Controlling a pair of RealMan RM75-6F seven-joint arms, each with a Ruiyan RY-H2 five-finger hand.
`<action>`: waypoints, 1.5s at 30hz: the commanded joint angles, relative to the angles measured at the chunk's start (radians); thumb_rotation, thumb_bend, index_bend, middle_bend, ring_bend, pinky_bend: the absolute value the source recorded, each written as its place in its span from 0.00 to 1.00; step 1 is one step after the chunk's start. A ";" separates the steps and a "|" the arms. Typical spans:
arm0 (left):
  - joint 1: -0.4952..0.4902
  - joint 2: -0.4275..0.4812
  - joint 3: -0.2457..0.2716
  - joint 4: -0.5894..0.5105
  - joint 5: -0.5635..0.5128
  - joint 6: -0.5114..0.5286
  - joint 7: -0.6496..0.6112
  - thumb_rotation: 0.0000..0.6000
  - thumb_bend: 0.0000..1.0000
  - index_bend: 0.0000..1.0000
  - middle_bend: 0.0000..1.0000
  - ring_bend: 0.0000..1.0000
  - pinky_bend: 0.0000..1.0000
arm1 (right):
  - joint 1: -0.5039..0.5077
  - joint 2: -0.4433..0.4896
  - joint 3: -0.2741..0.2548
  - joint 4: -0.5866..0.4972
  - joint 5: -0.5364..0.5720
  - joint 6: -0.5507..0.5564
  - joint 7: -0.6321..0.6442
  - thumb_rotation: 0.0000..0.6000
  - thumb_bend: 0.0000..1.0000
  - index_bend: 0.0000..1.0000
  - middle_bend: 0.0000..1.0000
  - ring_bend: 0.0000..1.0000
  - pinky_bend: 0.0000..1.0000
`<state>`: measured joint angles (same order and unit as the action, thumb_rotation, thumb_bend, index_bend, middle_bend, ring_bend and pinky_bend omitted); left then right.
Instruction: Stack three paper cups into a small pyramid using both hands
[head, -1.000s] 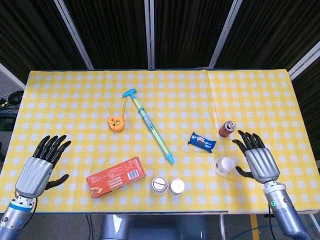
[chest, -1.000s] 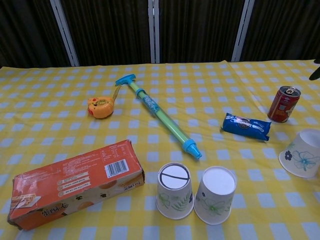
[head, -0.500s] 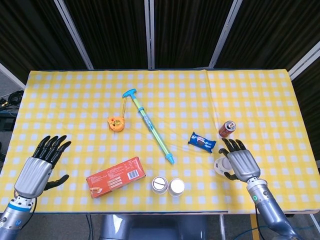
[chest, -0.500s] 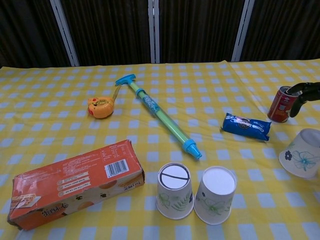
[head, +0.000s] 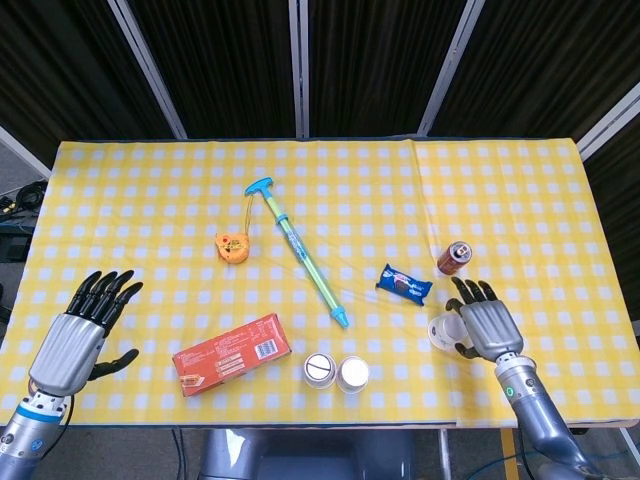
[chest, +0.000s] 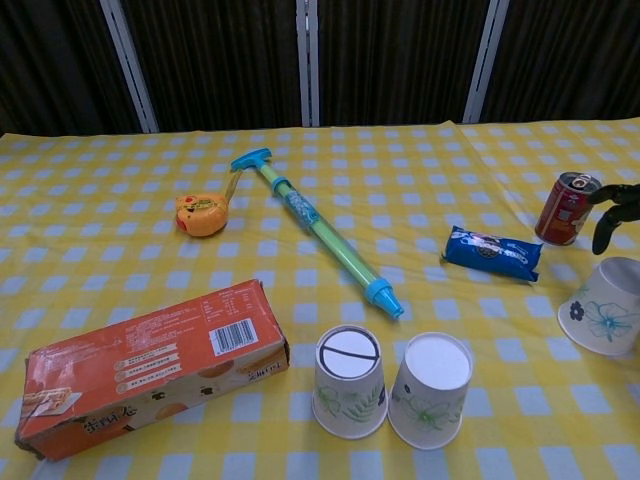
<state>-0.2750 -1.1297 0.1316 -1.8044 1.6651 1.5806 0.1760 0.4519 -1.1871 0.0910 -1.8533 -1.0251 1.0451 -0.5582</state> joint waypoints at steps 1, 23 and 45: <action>0.005 0.001 -0.008 0.001 0.004 -0.006 -0.001 1.00 0.15 0.07 0.00 0.00 0.00 | 0.003 -0.007 -0.006 0.012 0.001 0.003 0.006 1.00 0.15 0.35 0.00 0.00 0.00; 0.035 0.010 -0.060 0.008 0.000 -0.044 -0.018 1.00 0.15 0.07 0.00 0.00 0.00 | 0.010 -0.003 -0.002 -0.064 -0.142 0.103 0.038 1.00 0.22 0.51 0.11 0.00 0.00; 0.059 0.019 -0.095 0.014 0.007 -0.059 -0.039 1.00 0.15 0.07 0.00 0.00 0.00 | -0.019 0.027 -0.100 -0.503 -0.546 0.165 -0.176 1.00 0.22 0.51 0.11 0.00 0.00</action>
<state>-0.2159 -1.1108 0.0371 -1.7909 1.6721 1.5218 0.1372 0.4395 -1.1515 -0.0017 -2.3540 -1.5667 1.2137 -0.7285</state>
